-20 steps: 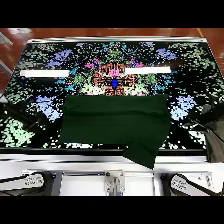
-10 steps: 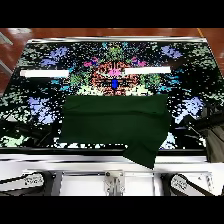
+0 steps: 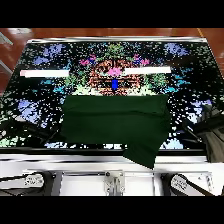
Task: Fold the shirts.
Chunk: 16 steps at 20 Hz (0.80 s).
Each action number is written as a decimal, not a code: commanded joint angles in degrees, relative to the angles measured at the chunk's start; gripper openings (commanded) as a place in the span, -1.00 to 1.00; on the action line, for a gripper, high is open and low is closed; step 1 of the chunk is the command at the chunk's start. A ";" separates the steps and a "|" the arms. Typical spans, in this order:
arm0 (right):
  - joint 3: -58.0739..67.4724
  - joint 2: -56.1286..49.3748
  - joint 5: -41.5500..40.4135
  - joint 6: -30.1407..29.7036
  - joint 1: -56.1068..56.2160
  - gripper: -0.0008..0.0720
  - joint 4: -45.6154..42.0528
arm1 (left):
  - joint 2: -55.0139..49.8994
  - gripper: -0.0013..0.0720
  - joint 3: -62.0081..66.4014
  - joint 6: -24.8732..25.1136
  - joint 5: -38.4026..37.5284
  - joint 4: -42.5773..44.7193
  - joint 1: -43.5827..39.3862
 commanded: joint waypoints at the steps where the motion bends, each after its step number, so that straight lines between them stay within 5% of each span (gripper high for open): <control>1: -7.61 0.09 1.44 -3.61 -0.02 0.79 0.81 | 0.13 -0.86 -0.02 0.28 0.35 -0.24 -0.50; 5: -17.42 0.09 -3.74 -7.50 0.52 0.86 10.93 | 2.23 -0.87 0.00 1.09 -0.46 -0.28 -0.50; 8: -19.89 0.07 -8.92 -6.99 5.18 0.85 10.16 | 4.81 -0.87 -0.02 1.95 -2.58 -0.26 -0.50; 16: -20.55 0.00 -19.47 -2.01 7.06 0.53 12.04 | 8.52 -0.87 0.00 1.95 -2.60 -0.31 -0.50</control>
